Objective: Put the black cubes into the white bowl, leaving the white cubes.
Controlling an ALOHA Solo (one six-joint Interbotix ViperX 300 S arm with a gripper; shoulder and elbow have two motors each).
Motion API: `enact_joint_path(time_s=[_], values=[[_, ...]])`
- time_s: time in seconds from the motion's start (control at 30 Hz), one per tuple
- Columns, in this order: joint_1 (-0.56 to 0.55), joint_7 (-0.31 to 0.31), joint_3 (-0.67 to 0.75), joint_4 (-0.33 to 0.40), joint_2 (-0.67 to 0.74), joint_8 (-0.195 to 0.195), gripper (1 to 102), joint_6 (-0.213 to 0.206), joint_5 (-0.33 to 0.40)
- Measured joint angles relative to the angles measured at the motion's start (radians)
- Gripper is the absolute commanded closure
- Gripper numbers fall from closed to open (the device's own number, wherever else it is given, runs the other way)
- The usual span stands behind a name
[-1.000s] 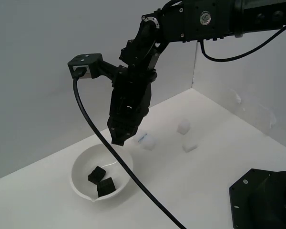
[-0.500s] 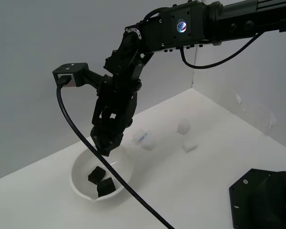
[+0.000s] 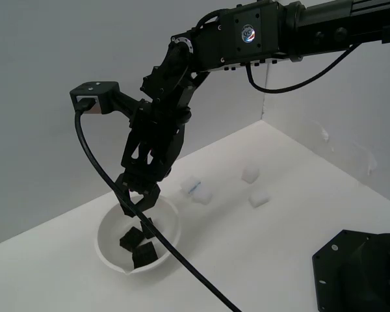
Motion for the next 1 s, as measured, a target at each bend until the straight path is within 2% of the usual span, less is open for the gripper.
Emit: enact_joint_path(time_s=[0.07, 0.13, 0.3, 0.5, 0.57, 0.8, 0.9, 1.0], values=[[0.009, 0.000, 0.015, 0.000, 0.014, 0.000, 5, 0.008, 0.000], [0.034, 0.000, 0.040, 0.000, 0.038, 0.000, 12, 0.015, 0.000], [0.132, 0.000, 0.101, 0.014, 0.098, 0.017, 57, 0.021, 0.012], [0.189, -0.018, 0.156, 0.071, 0.155, 0.058, 100, 0.021, 0.071], [0.196, -0.064, 0.179, 0.103, 0.179, 0.064, 100, 0.021, 0.104], [0.215, -0.357, 0.367, 0.270, 0.364, 0.067, 100, 0.021, 0.272], [0.252, -0.426, 0.433, 0.327, 0.430, 0.067, 100, 0.021, 0.330], [0.298, -0.468, 0.474, 0.370, 0.471, 0.067, 100, 0.015, 0.371]])
